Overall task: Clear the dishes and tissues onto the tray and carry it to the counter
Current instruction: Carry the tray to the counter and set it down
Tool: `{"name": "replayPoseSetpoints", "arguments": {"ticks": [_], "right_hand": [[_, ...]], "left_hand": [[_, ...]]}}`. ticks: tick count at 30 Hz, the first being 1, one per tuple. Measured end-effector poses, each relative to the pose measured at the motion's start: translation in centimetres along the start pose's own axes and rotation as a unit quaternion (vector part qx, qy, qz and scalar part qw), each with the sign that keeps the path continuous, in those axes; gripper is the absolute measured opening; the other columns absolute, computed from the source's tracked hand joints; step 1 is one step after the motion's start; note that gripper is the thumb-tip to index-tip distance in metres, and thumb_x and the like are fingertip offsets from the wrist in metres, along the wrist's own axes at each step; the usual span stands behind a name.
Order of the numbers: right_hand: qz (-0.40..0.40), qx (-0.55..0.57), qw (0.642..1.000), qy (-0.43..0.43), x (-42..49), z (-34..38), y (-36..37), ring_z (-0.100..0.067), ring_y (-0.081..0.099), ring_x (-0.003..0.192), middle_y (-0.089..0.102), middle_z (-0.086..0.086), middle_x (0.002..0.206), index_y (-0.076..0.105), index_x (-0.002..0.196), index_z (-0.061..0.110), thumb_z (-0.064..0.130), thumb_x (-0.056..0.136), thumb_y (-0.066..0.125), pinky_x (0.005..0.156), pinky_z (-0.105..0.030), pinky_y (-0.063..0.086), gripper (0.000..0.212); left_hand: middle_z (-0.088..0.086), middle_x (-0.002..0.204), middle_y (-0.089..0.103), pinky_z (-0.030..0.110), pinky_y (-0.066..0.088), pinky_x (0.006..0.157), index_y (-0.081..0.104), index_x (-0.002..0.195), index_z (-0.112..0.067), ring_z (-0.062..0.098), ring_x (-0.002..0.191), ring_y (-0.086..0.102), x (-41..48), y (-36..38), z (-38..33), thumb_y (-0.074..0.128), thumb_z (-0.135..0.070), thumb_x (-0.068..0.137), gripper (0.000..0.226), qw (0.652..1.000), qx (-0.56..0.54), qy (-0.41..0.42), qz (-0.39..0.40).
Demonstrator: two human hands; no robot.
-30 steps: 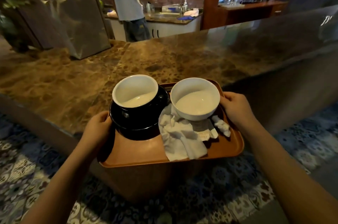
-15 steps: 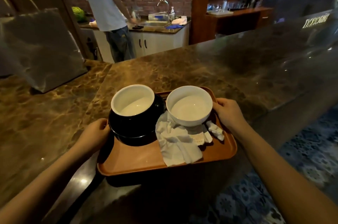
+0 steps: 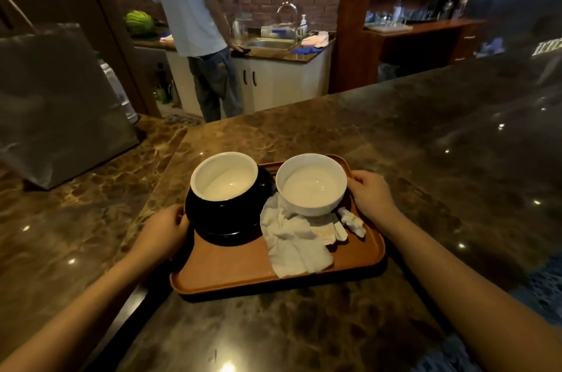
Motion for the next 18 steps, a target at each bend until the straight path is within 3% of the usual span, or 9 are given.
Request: {"name": "replayPoseSetpoints", "arguments": {"ticks": [3,7,10,14,18], "right_hand": [[0.009,-0.040,0.999,-0.031,2.6,-0.1,1.2,-0.037,0.061,0.075,0.067,-0.022,0.078,0.066,0.080,-0.003,0.026,0.093,0.048,0.066,-0.044,0.051,0.037],[0.025,-0.132,0.988,-0.070,5.6,-0.1,2.5,-0.024,0.062,0.071,0.068,-0.006,0.076,0.068,0.084,0.012,0.032,0.096,0.042,0.054,-0.028,0.042,0.035],[0.021,-0.209,0.974,-0.088,7.5,0.1,3.3,-0.018,0.059,0.069,0.067,-0.002,0.078,0.067,0.087,0.017,0.034,0.097,0.040,0.054,-0.025,0.039,0.033],[0.021,-0.269,0.955,-0.119,9.5,-0.1,4.1,-0.018,0.059,0.067,0.067,-0.002,0.076,0.066,0.086,0.018,0.035,0.097,0.038,0.056,-0.026,0.041,0.035],[0.041,-0.318,0.936,-0.143,10.5,0.1,4.6,-0.019,0.055,0.064,0.064,-0.003,0.074,0.065,0.086,0.015,0.035,0.099,0.035,0.055,-0.025,0.038,0.039]], "left_hand": [[0.024,0.090,0.068,0.041,0.046,0.065,0.059,0.086,-0.006,0.035,0.077,0.061,1.0,0.3,-0.3,0.042,-0.016,0.091,0.021,0.999,0.002,-0.024,-0.026],[0.021,0.098,0.069,0.039,0.047,0.066,0.063,0.102,-0.003,0.035,0.083,0.062,1.7,0.6,-0.4,0.041,-0.015,0.091,0.027,0.997,0.010,-0.036,-0.067],[0.020,0.094,0.070,0.039,0.048,0.062,0.064,0.104,-0.007,0.035,0.080,0.062,2.0,0.7,-0.5,0.041,-0.019,0.091,0.029,0.995,0.043,-0.045,-0.084],[0.016,0.086,0.070,0.031,0.037,0.053,0.062,0.111,-0.014,0.034,0.078,0.062,1.9,1.1,-1.0,0.039,-0.025,0.092,0.032,0.986,0.133,-0.053,-0.081],[0.015,0.085,0.070,0.031,0.034,0.052,0.062,0.113,-0.017,0.032,0.074,0.061,1.9,1.3,-1.2,0.038,-0.026,0.093,0.032,0.983,0.146,-0.072,-0.083]]}}
Point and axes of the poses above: each hand's wrist, its own x-axis towards the middle knuckle, its own y-axis out of the palm, z = x × y, the point moved 3 cm from there along x, towards the middle knuckle
